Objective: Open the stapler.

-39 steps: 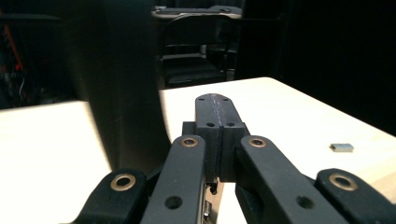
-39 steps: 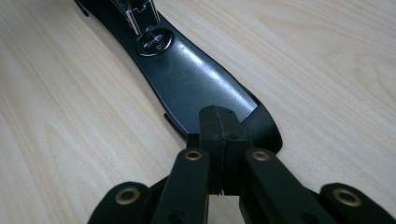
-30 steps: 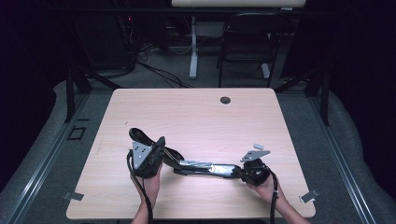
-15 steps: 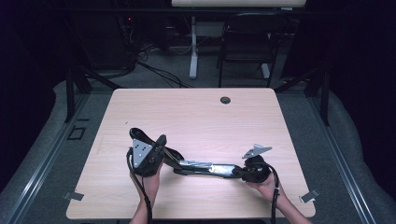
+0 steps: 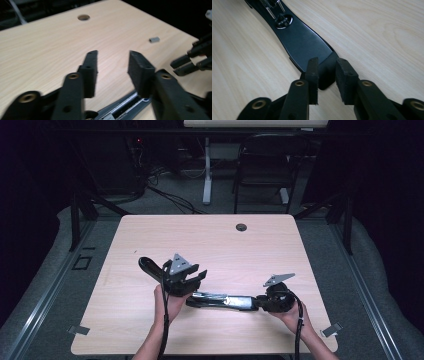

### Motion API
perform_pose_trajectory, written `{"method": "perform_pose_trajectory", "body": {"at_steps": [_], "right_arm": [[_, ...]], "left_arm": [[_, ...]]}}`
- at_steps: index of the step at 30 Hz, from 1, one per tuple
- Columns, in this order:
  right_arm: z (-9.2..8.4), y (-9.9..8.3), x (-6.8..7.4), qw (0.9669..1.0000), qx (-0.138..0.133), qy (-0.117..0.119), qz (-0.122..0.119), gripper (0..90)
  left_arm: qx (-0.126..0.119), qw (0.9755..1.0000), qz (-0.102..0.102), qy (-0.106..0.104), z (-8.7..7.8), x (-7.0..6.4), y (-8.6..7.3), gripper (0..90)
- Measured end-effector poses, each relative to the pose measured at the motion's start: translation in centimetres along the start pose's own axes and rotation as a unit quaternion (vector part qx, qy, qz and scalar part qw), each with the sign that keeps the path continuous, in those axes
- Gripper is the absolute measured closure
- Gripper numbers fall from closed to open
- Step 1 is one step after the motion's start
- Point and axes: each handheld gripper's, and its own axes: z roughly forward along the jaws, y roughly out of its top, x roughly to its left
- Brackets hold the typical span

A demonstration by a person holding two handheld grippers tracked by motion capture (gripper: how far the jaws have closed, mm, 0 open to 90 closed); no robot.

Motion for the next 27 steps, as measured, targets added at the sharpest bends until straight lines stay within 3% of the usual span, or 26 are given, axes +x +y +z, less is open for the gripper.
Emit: {"method": "perform_pose_trajectory", "body": {"at_steps": [4, 10, 13, 17, 20, 22, 25, 27], "right_arm": [[-0.2, 0.2, 0.0, 0.9998, 0.006, -0.018, -0.003, 68.3], [-0.7, 0.7, -0.1, 0.9998, 0.013, -0.015, -0.001, 53.7], [-0.9, 0.9, -0.3, 0.9990, 0.021, -0.039, -0.010, 41.5], [-1.2, 1.0, -0.6, 0.9983, 0.033, -0.046, -0.017, 36.2], [-1.1, 1.2, -0.7, 0.9971, 0.049, -0.052, -0.026, 23.7], [-1.2, 1.2, -0.8, 0.9971, 0.060, -0.043, -0.019, 16.1], [-1.2, 1.2, -0.8, 0.9975, 0.062, -0.032, -0.009, 13.4], [-1.5, 1.2, -0.8, 0.9970, 0.068, -0.036, 0.001, 10.0]], "left_arm": [[0.036, 0.9990, 0.018, -0.019, 0.8, -0.3, 1.7, 43.8], [0.090, 0.9940, 0.048, -0.040, 2.9, -0.6, 3.8, 24.9], [0.115, 0.9904, 0.059, -0.049, 3.7, -0.4, 4.6, 18.5], [0.135, 0.9872, 0.064, -0.057, 3.9, 0.2, 5.5, 14.2], [0.148, 0.9847, 0.067, -0.062, 4.2, 0.7, 5.7, 10.9], [0.163, 0.9817, 0.071, -0.067, 4.4, 0.9, 5.5, 8.7], [0.173, 0.9797, 0.075, -0.069, 4.3, 1.1, 4.7, 5.8], [0.172, 0.9792, 0.071, -0.081, 3.8, 1.0, 4.0, 3.4]]}}
